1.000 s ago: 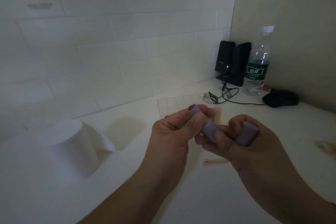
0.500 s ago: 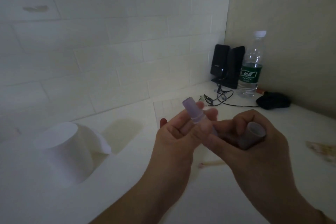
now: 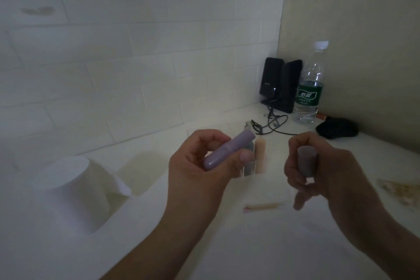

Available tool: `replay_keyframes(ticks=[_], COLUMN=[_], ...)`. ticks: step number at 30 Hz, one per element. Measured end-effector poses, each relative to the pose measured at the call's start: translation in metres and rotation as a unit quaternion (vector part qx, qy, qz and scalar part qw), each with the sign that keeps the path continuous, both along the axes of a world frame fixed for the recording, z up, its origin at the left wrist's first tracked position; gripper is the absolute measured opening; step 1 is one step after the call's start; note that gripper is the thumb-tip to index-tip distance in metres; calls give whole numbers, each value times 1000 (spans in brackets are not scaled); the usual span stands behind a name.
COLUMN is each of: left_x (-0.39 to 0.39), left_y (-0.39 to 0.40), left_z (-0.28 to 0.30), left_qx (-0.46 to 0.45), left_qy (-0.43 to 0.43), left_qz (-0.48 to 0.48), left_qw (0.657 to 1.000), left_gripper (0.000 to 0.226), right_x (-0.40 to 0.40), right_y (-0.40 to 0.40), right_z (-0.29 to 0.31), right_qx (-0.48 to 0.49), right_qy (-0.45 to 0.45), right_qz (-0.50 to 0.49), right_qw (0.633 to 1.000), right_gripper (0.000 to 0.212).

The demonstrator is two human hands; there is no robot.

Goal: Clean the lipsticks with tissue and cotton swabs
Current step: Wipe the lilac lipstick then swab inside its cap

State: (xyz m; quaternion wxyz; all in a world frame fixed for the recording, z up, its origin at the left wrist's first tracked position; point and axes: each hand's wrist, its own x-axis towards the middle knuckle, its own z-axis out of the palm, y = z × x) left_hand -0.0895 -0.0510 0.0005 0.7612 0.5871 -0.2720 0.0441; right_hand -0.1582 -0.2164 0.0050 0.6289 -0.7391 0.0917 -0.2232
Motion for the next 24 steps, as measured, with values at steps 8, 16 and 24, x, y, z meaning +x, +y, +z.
replay_keyframes(ticks=[8,16,24], left_x=[1,-3,-8], left_y=[-2,-3,-4], left_z=[-5,-2,-2], left_qx=[1,-3,15], left_qy=[6,-21,-36], left_qz=[-64,-119,-124], left_qw=[998,993,992], left_gripper=[33,39,34], right_x=[-12,-15,-15], right_y=[-7,2,5], right_z=[0,4,4], right_qx=[-180,-184,-168], right_qy=[-168,-188,-184], right_qz=[0,20,31], right_qw=[969,965,968], right_gripper=[26,38,40])
